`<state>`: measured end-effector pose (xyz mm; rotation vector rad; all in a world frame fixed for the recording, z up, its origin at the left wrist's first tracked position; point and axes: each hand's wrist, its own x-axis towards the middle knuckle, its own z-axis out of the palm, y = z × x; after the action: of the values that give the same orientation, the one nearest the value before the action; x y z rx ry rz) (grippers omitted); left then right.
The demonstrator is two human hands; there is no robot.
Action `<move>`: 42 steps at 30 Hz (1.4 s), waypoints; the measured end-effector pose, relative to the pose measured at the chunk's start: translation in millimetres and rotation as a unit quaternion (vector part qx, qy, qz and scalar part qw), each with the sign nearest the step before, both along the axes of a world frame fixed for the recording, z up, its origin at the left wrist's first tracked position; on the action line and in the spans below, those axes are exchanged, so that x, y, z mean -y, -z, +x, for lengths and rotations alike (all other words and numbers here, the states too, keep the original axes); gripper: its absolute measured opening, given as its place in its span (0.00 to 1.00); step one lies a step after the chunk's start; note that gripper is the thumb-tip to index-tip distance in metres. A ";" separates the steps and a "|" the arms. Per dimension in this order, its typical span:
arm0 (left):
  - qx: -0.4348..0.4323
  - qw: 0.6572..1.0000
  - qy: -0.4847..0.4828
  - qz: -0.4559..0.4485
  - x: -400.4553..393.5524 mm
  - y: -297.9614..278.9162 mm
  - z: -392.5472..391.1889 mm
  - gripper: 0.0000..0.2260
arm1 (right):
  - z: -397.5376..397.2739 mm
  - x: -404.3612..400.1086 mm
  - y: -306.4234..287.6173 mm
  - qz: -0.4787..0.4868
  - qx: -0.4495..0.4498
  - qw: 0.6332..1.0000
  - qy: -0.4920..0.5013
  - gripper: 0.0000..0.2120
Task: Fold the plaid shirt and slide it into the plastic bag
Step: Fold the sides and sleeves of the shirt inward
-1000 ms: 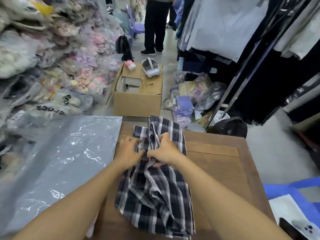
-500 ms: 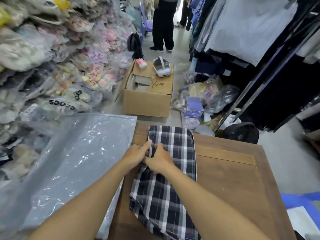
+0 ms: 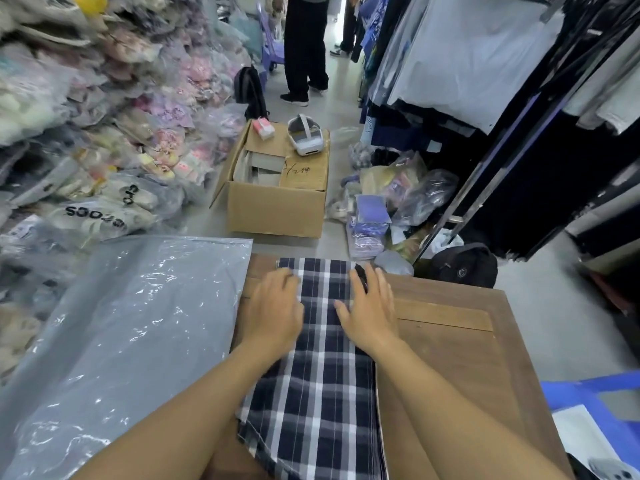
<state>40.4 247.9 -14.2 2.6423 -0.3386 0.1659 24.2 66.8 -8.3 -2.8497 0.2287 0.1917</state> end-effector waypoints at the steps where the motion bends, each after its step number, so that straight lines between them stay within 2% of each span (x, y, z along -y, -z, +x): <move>1: 0.019 0.997 0.062 0.029 10.2 5.8 -3.3 0.21 | -1.2 1.6 5.9 0.001 -0.013 1.000 -0.017 0.33; 2: 0.010 0.993 0.100 0.056 16.7 14.3 -5.0 0.25 | -2.0 2.7 11.4 0.006 -0.021 0.999 -0.029 0.33; 5: -0.059 0.987 0.108 0.107 16.4 40.9 -3.9 0.33 | -3.5 6.0 24.9 0.001 -0.034 0.998 -0.053 0.33; 11: -0.055 0.983 0.119 0.126 11.5 58.5 -2.0 0.39 | -0.7 6.8 38.2 -0.037 -0.058 0.995 -0.073 0.33; 15: -0.051 0.982 0.116 0.142 12.4 61.6 -2.9 0.40 | 9.5 1.7 34.0 -0.070 0.053 0.992 -0.095 0.30; 18: -0.053 0.983 0.112 0.136 12.8 62.1 -4.0 0.40 | 20.3 3.3 37.7 -0.071 -0.004 0.986 -0.148 0.30; 22: -0.057 0.983 0.105 0.142 14.3 62.7 -2.2 0.40 | 27.0 10.0 45.0 -0.060 -0.059 0.985 -0.148 0.31; 25: -0.063 0.981 0.104 0.148 15.6 64.2 -2.0 0.41 | 26.0 9.4 44.2 -0.050 -0.049 0.988 -0.140 0.31; 29: -0.068 0.979 0.102 0.161 15.4 63.8 -0.5 0.40 | 1.6 0.0 32.3 -0.015 0.042 0.996 -0.081 0.32; 36: -0.071 0.975 0.105 0.183 15.1 64.3 -0.7 0.38 | -66.1 -22.6 30.3 -0.014 -0.012 0.999 -0.050 0.35; 42: -0.093 0.971 0.108 0.193 14.9 62.1 1.2 0.39 | -71.9 -22.6 43.6 -0.012 -0.034 0.997 -0.068 0.37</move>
<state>41.6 233.0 -76.2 2.9428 -0.6475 -0.2408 -47.7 89.5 -51.9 -2.8858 0.0521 0.3171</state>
